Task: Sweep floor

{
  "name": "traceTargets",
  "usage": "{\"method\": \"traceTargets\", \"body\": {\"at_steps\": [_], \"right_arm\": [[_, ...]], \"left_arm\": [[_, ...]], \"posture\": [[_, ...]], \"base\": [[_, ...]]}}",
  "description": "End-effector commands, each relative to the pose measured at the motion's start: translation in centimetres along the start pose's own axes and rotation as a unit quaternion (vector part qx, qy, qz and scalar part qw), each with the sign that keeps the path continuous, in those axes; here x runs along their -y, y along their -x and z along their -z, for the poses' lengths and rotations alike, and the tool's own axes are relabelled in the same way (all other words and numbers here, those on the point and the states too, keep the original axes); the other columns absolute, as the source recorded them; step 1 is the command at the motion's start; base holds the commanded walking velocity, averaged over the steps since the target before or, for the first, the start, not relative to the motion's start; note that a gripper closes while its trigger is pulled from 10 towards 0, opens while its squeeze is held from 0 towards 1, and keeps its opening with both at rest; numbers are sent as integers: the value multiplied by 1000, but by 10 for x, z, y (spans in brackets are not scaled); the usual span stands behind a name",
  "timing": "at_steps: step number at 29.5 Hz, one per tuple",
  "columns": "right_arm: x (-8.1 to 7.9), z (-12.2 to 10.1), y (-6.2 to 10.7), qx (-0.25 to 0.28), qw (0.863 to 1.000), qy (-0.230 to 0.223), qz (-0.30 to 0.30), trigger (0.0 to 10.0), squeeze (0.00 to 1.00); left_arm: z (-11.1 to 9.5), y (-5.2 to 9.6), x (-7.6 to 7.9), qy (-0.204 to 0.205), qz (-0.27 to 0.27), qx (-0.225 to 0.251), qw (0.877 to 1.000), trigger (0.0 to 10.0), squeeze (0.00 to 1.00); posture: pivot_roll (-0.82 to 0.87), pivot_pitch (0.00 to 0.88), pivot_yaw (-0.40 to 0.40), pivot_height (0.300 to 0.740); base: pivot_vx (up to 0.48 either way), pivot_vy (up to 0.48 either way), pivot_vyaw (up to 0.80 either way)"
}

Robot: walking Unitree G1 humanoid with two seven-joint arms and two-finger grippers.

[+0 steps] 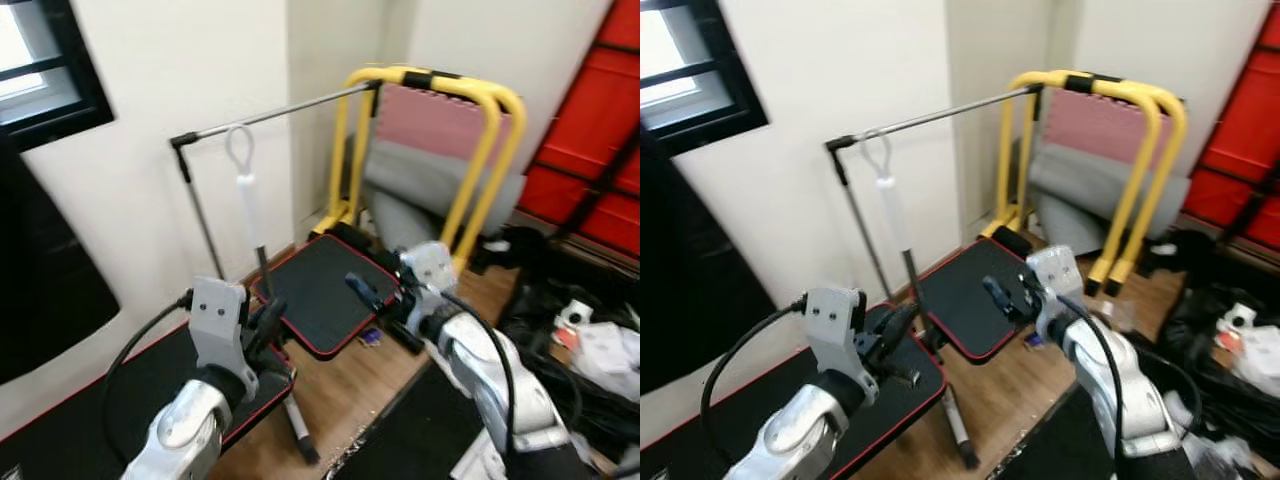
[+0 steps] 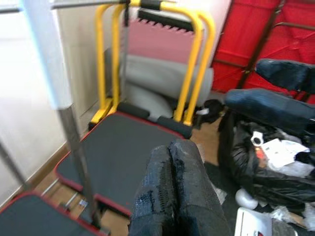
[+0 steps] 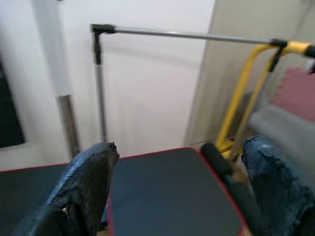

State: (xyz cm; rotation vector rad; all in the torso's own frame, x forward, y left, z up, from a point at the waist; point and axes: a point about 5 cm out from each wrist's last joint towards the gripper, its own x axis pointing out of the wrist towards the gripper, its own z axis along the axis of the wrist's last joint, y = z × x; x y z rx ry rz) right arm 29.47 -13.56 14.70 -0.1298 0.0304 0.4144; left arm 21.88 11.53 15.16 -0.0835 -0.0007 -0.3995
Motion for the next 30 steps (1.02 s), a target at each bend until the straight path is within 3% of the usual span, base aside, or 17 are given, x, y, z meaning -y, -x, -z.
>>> {"method": "traceTargets", "body": {"at_steps": [1, 26, 30], "right_arm": [[-4, 0, -4, 3, 1000, 5, -4, 10000, 0], [-9, 1, -17, 11, 1000, 11, -13, 10000, 0], [-9, 2, -17, 12, 1000, 13, -12, 10000, 0]], "left_arm": [[5, 0, -4, -9, 1, -9, 1000, 10000, 0], [0, -13, -21, -53, -41, 15, 998, 10000, 0], [5, -14, -22, -67, -42, 0, 997, 10000, 0]], "posture": [[-79, 0, -40, 740], [-80, 0, -15, 740], [-82, 0, -13, 740]], "base": [[0, 0, -800], [0, 0, -800], [0, 0, -800]]}}
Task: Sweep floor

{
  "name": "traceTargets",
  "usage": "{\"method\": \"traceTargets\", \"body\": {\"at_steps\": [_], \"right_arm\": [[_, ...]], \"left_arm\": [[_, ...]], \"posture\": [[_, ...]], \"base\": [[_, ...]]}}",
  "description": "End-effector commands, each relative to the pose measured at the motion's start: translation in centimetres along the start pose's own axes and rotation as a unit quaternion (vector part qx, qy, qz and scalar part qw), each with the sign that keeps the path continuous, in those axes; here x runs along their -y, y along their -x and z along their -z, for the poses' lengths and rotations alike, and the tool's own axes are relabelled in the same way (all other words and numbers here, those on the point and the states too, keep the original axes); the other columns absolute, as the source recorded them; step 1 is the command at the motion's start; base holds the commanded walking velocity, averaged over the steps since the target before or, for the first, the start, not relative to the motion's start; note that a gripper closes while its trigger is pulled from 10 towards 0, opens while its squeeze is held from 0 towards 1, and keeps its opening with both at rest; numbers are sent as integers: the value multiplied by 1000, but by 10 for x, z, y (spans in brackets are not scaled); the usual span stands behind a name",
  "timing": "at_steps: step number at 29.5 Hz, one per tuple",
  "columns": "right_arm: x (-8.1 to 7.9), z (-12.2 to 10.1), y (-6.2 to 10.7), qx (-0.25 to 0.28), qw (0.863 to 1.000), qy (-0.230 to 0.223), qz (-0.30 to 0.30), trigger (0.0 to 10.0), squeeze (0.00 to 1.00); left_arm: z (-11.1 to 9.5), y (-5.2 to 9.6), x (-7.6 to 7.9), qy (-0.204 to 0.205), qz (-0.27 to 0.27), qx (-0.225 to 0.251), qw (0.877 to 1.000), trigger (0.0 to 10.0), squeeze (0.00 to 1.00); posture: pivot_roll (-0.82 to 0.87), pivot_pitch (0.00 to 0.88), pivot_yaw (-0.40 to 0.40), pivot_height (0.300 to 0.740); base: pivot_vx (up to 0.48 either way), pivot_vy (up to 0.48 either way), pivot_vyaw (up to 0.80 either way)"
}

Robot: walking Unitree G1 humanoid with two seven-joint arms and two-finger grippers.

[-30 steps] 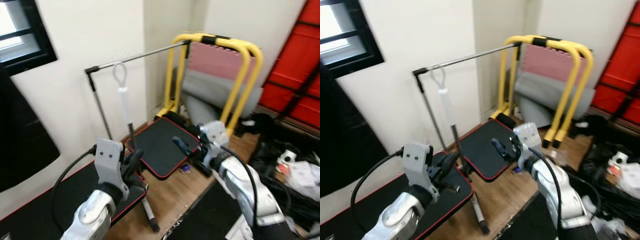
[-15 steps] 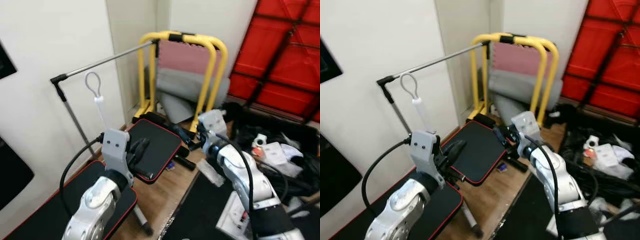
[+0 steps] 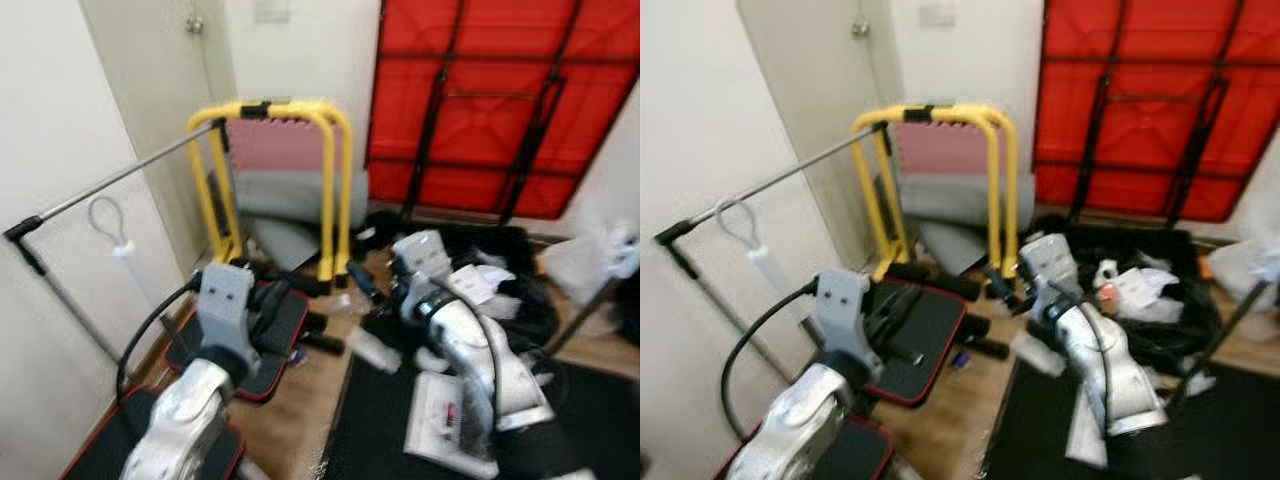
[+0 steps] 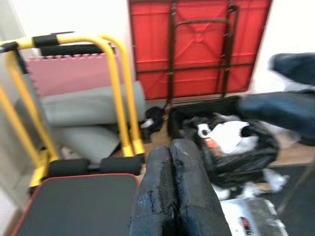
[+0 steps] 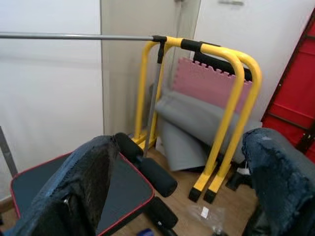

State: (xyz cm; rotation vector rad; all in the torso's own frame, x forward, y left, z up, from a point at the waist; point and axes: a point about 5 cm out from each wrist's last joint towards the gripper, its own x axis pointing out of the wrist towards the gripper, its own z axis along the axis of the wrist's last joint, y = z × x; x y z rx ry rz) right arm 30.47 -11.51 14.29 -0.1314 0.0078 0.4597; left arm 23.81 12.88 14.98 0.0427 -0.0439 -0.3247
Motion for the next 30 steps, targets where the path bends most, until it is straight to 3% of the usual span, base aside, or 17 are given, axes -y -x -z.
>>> {"method": "traceTargets", "body": {"at_steps": [1, 17, 27, 30], "right_arm": [[6, 1, 1, 0, 1000, 9, 10, 10000, 0], [7, 4, 1, -2, 1000, 15, 14, 10000, 0], [14, 4, 1, -6, 999, 4, 42, 10000, 0], [22, 12, 7, -33, 997, -18, 66, 10000, 0]], "left_arm": [[5, -1, -1, -1, -5, -11, 1000, 10000, 0], [10, -1, -4, 28, -15, -4, 999, 10000, 0], [10, 0, -6, 43, -19, 1, 999, 10000, 0], [11, 3, -11, 45, -29, 1, 999, 10000, 0]], "posture": [[-82, 0, -13, 740], [-90, 0, -13, 740], [-86, 0, -16, 740], [-84, 0, -17, 740]], "base": [[0, 0, -800], [0, 0, -100], [0, -363, 0], [0, -400, 0]]}}
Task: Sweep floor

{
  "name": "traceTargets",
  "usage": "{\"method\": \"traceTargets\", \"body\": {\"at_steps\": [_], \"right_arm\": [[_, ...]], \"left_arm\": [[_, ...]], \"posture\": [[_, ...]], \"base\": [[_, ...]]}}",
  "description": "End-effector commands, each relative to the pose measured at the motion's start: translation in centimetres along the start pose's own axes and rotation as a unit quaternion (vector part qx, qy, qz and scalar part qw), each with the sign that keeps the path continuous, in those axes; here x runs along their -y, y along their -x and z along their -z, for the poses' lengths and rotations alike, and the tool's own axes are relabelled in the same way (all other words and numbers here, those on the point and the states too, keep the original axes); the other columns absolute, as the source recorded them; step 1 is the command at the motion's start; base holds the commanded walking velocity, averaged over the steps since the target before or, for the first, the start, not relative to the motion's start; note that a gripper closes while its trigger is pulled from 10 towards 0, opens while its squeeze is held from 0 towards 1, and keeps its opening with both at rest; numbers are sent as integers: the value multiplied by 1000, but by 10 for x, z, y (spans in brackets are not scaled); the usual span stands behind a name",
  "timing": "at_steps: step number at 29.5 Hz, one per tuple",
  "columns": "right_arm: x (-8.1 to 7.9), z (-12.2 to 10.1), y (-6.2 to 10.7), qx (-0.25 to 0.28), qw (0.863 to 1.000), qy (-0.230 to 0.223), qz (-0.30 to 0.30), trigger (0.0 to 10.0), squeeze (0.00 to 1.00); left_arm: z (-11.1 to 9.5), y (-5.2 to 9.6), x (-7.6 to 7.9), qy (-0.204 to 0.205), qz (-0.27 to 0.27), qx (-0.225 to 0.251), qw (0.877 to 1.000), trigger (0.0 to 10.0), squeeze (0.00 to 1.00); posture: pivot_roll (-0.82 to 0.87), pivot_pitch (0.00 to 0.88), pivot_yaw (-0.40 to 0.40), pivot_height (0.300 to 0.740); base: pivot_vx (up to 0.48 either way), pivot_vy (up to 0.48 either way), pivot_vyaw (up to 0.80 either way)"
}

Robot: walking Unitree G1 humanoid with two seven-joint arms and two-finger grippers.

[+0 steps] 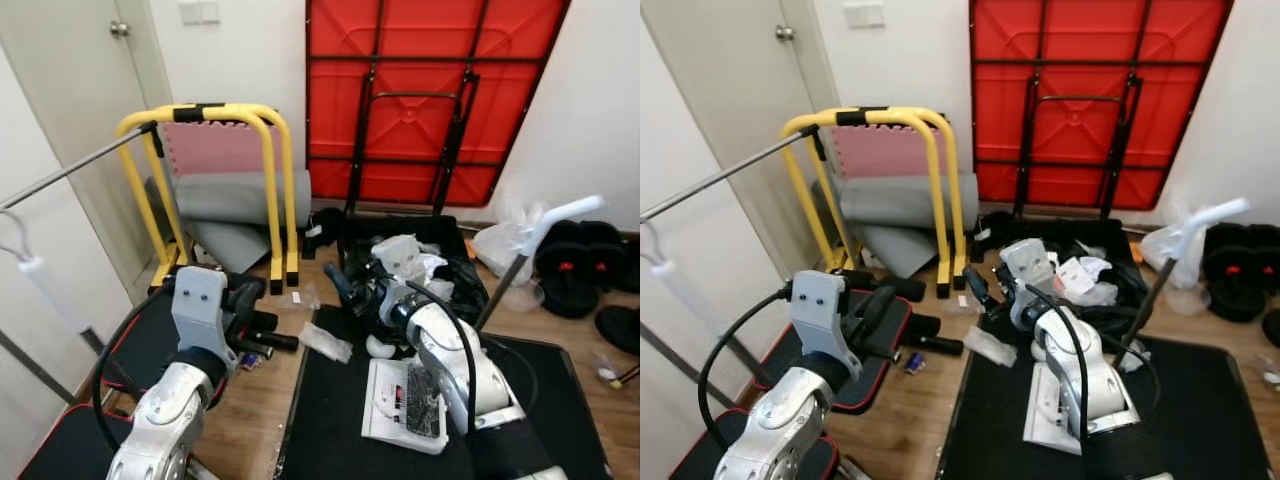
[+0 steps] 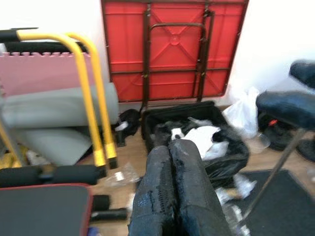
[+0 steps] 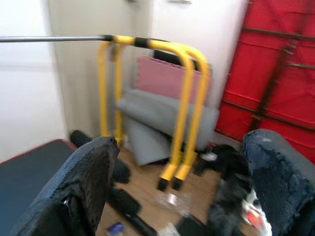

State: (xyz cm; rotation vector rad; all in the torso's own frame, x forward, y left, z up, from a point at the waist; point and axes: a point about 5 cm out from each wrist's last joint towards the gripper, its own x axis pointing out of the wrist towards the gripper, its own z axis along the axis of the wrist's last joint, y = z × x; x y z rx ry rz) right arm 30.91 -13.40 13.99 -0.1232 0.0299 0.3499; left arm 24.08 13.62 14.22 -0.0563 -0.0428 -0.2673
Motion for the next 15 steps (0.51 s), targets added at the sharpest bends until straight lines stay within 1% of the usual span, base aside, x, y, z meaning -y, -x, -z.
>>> {"method": "traceTargets", "body": {"at_steps": [1, 3, 4, 5, 6, 7, 10, 12, 15], "right_arm": [[4, 6, 2, -20, 1000, -10, 12, 10000, 0], [8, 12, 9, -34, 999, -21, 9, 10000, 0], [8, 12, 9, -34, 999, -21, 9, 10000, 0], [9, 15, 13, -38, 999, -27, 4, 10000, 0], [11, 20, 21, -50, 998, -37, 7, 10000, 0], [11, 20, 21, -50, 998, -37, 7, 10000, 0], [14, 25, 28, -62, 997, -45, 17, 10000, 0], [14, 28, 31, -68, 996, -55, 16, 10000, 0], [14, 27, 30, -68, 996, -53, 11, 10000, 0]], "left_arm": [[2, 3, -4, -3, 0, -5, 1000, 10000, 0], [4, 7, -10, 1, -13, -7, 1000, 10000, 0], [4, 7, -10, 1, -13, -7, 1000, 10000, 0], [5, 9, -12, 4, -20, -9, 1000, 10000, 0], [7, 14, -16, 12, -32, -12, 999, 10000, 0], [7, 14, -16, 12, -32, -12, 999, 10000, 0], [9, 17, -19, 18, -44, -13, 999, 10000, 0], [10, 18, -21, 22, -56, -14, 998, 10000, 0], [12, 16, -22, 30, -63, -14, 997, 10000, 0]], "posture": [[-84, 0, -17, 740], [-85, 0, -17, 740], [-85, 0, -17, 740], [-85, 0, -17, 740], [-86, 0, -20, 740], [-86, 0, -20, 740], [-87, 0, -22, 740], [-87, 0, -22, 740], [-97, 0, -21, 740]], "base": [[0, -398, 0], [0, -403, 0], [0, -401, 0], [0, -405, 0], [0, -401, 0], [0, -401, 0], [0, -371, 0], [0, 0, 0], [0, 0, 0]]}}
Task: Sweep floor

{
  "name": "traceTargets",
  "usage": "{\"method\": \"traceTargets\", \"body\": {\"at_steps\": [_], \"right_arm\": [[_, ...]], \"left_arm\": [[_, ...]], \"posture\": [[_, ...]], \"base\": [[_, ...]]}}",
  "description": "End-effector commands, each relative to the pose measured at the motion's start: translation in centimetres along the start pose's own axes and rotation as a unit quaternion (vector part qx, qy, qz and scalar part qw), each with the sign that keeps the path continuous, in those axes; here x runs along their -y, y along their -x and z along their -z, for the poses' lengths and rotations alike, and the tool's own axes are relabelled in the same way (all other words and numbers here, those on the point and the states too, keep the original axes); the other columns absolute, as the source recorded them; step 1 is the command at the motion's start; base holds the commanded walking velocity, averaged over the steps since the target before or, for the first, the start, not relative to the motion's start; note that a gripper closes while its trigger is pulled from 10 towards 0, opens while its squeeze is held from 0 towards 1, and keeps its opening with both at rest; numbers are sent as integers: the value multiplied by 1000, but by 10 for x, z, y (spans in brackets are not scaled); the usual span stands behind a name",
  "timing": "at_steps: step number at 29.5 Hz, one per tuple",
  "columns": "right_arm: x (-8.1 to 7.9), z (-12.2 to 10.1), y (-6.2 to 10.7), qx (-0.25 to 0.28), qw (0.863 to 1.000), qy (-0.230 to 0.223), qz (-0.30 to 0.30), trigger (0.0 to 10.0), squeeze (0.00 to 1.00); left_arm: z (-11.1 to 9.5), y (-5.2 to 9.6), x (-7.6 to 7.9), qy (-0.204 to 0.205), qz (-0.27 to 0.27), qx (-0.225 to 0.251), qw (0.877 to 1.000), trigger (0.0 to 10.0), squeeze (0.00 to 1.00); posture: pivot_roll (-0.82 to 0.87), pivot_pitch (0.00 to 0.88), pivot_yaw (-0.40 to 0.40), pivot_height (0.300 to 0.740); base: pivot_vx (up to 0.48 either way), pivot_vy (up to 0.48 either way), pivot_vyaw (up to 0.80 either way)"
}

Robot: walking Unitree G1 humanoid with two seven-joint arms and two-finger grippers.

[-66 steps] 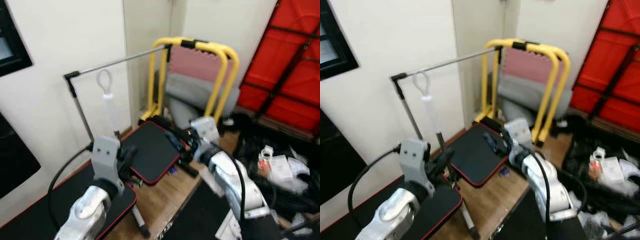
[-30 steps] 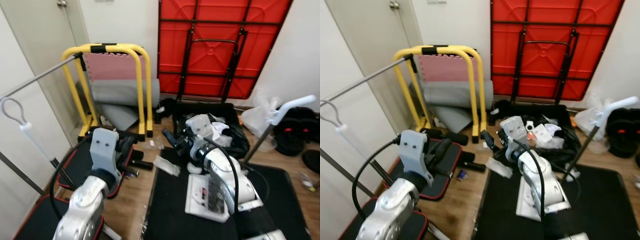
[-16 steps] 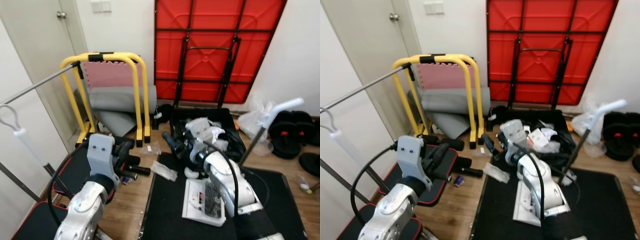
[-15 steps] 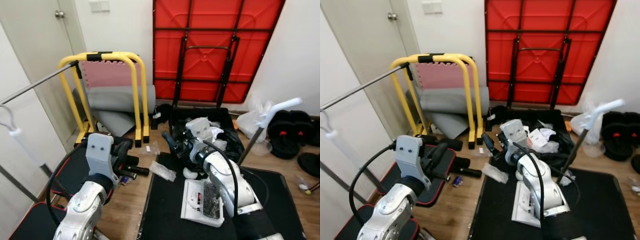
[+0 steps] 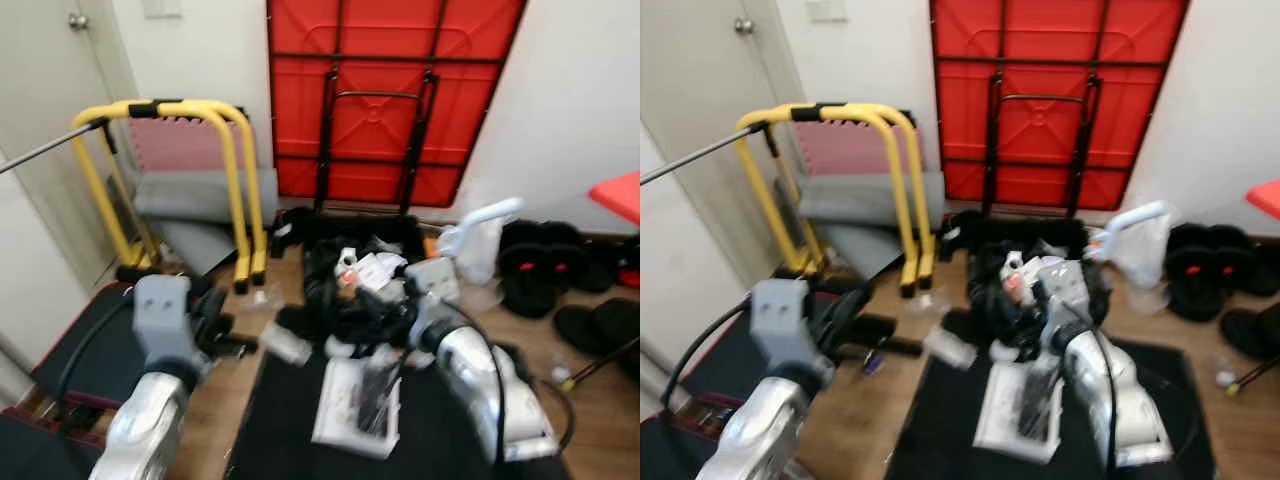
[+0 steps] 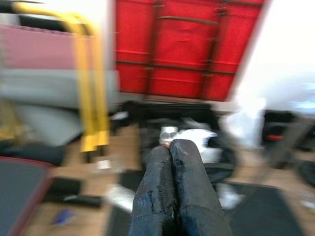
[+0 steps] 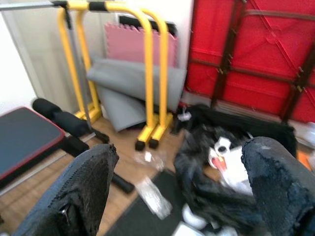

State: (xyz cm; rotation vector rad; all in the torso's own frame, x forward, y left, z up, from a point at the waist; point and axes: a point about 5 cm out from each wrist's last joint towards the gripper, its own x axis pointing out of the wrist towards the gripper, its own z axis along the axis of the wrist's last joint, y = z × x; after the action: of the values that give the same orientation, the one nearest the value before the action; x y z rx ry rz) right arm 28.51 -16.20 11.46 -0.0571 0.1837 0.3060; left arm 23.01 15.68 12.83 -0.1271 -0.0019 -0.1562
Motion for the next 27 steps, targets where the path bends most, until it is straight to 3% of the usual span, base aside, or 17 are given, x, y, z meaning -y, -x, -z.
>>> {"method": "traceTargets", "body": {"at_steps": [1, 25, 27], "right_arm": [[-2, -3, -1, 4, 1000, -2, -10, 10000, 0], [-10, -11, -5, 20, 998, 42, -37, 10000, 0], [-12, -12, -4, 21, 997, 61, -52, 10000, 0]], "left_arm": [[-1, -1, -4, -5, -6, 0, 1000, 10000, 0], [-4, -5, -4, -6, -9, 7, 1000, 10000, 0], [-4, -5, -4, -6, -8, 8, 1000, 10000, 0]], "posture": [[-97, 0, -21, 740], [-94, 0, -23, 740], [-94, 0, -23, 740]], "base": [[0, 0, 0], [0, 0, 0], [133, 0, 400]]}}
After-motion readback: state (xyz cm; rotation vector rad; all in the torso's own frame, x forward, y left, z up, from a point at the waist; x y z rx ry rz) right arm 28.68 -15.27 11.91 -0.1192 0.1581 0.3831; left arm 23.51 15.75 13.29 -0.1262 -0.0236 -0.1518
